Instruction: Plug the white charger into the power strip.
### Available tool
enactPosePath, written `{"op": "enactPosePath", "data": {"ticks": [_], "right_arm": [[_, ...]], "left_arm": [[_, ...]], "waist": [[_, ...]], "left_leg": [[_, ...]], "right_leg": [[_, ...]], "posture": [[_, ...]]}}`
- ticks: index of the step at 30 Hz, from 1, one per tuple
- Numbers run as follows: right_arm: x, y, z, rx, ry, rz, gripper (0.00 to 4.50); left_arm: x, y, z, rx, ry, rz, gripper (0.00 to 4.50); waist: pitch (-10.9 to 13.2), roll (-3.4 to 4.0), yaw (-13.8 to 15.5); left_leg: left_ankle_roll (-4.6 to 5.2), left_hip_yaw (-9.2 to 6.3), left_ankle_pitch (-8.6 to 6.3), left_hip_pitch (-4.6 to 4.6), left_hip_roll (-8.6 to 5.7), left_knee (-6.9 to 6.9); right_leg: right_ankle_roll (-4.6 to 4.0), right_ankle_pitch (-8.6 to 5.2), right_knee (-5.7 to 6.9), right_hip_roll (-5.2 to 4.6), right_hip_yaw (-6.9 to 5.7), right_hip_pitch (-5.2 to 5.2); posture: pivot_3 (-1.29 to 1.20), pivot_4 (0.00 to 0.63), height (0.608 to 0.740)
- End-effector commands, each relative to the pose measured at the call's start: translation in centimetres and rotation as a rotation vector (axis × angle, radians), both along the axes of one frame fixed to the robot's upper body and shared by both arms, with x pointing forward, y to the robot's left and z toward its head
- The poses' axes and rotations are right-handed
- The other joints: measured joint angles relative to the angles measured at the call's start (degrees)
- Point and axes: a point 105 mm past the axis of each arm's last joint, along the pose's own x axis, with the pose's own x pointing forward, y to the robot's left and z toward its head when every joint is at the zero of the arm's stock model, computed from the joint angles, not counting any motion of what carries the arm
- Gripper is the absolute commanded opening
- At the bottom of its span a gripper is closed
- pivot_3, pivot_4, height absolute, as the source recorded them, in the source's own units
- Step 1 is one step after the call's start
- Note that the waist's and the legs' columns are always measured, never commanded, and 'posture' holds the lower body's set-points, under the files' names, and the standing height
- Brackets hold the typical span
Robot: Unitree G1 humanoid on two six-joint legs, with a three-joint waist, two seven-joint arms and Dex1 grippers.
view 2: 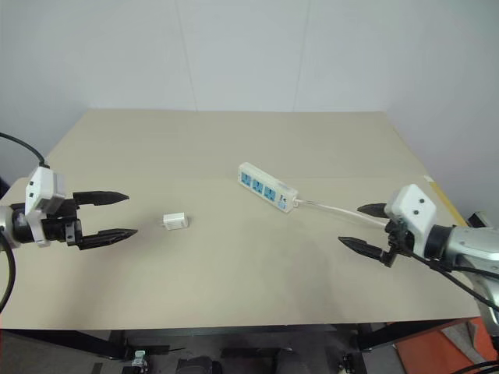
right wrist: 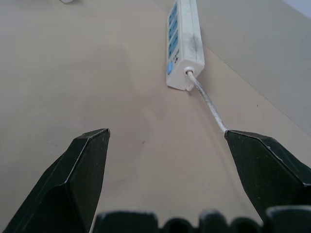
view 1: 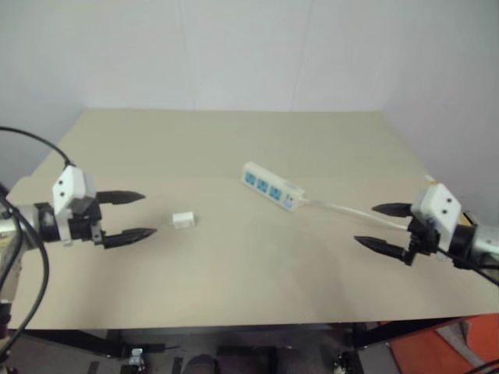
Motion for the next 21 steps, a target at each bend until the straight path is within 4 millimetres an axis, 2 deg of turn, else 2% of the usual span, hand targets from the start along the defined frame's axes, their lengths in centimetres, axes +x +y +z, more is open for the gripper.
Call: {"op": "enactPosePath", "data": {"ticks": [1,4,9,13,16,21], "right_arm": [[2.1,0.4,0.1,-0.122,-0.118,-0.035,4.44],[4.0,1.3,-1.3,-0.248,-0.160,-0.019,4.44],[8.1,2.6,-3.5,-0.318,-0.180,-0.055,4.44],[10.0,3.7,-4.6,-0.363,-0.203,-0.038,4.44],[11.1,4.4,-5.3,-0.385,-0.222,-0.037,3.92],[11.9,5.1,-5.6,-0.377,-0.255,-0.027,2.15]], "left_arm": [[0.0,-0.3,1.1,0.011,-0.049,-0.016,4.50],[0.2,-0.4,1.1,0.010,-0.049,-0.024,4.50],[0.3,-0.9,0.9,0.001,-0.051,-0.039,4.50],[0.2,-1.1,0.8,0.001,-0.051,-0.042,4.50],[0.1,-1.1,0.9,0.000,-0.054,-0.038,4.50],[0.0,-1.1,0.8,-0.001,-0.055,-0.037,4.50]], "waist": [[0.0,0.00,0.0],[0.0,0.00,0.0],[0.0,0.00,-0.2],[0.0,0.00,-0.1],[0.0,0.00,-0.1],[0.0,0.01,-0.1]], "left_leg": [[0.00,0.02,0.00,0.02,0.00,0.00],[0.00,0.04,0.00,-0.01,-0.01,0.00],[0.00,0.07,0.00,-0.11,-0.02,0.02],[0.00,0.07,0.00,-0.21,-0.02,0.02],[0.01,0.07,0.00,-0.23,-0.02,0.02],[0.01,0.06,0.00,-0.23,-0.02,0.02]], "right_leg": [[0.01,0.00,0.02,0.00,0.02,0.00],[-0.02,0.00,0.03,0.00,0.02,-0.05],[-0.35,0.19,0.03,0.02,0.04,-0.14],[-0.37,0.20,0.04,0.02,0.02,-0.23],[-0.37,0.20,0.03,0.00,0.01,-0.23],[-0.37,0.20,0.05,0.00,0.00,-0.23]], "posture": [[0.00,0.150,0.740],[0.00,0.150,0.740],[0.00,0.150,0.740],[0.00,0.150,0.740],[0.00,0.150,0.740],[0.00,0.150,0.740]]}}
